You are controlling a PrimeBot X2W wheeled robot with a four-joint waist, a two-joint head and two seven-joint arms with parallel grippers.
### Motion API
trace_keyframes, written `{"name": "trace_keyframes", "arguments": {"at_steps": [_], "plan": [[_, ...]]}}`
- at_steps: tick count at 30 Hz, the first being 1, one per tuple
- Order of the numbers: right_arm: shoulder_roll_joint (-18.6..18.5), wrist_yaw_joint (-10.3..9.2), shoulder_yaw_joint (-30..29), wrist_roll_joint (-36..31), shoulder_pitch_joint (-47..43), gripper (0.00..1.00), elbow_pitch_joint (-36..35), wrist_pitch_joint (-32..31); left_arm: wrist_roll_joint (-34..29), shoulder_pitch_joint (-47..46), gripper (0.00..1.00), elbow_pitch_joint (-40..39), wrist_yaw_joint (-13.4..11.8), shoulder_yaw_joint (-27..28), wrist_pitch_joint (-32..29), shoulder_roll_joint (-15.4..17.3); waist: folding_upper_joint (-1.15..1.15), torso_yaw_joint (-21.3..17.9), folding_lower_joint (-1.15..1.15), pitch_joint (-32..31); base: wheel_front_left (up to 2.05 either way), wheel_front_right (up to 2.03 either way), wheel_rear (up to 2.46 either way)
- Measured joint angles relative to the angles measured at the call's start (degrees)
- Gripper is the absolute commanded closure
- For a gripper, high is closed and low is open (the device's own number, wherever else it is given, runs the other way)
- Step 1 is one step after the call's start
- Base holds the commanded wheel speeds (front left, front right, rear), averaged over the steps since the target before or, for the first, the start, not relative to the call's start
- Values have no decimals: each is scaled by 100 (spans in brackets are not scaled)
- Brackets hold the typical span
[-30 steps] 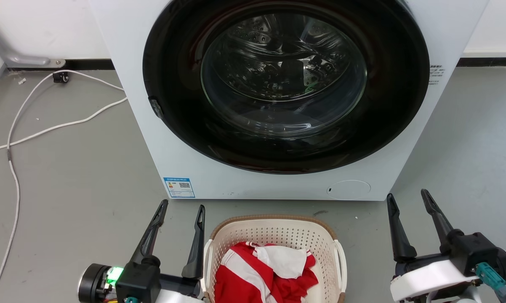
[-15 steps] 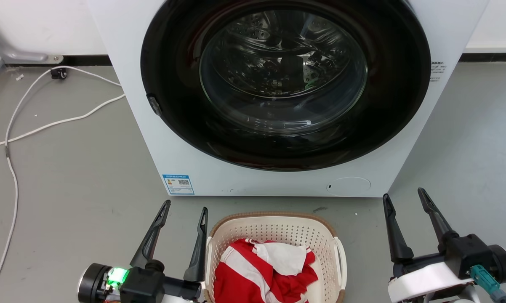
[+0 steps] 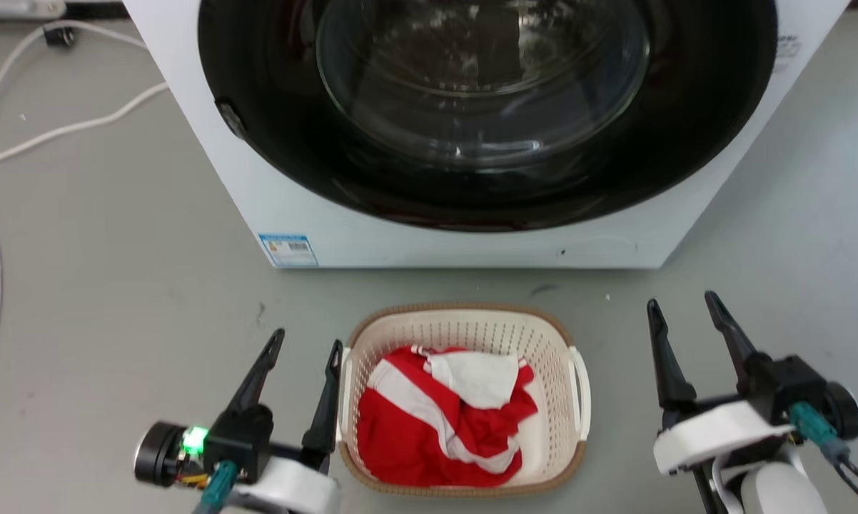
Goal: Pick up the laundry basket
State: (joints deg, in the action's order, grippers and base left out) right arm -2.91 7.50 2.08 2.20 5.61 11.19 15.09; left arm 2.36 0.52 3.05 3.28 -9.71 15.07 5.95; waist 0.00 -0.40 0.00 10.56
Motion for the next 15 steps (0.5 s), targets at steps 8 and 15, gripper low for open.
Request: {"name": "trace_keyframes", "arguments": {"at_steps": [8,15], "plan": [[0,0,63,29,1022,0,833,0,118,-1204,0,1165,314,56,1,194,0,-45,1,1082,0,0,0],[0,0,48,16,1879,0,1674,-102,316,-2119,0,2191,405,-5,0,409,0,-85,1,2025,0,0,0]]}}
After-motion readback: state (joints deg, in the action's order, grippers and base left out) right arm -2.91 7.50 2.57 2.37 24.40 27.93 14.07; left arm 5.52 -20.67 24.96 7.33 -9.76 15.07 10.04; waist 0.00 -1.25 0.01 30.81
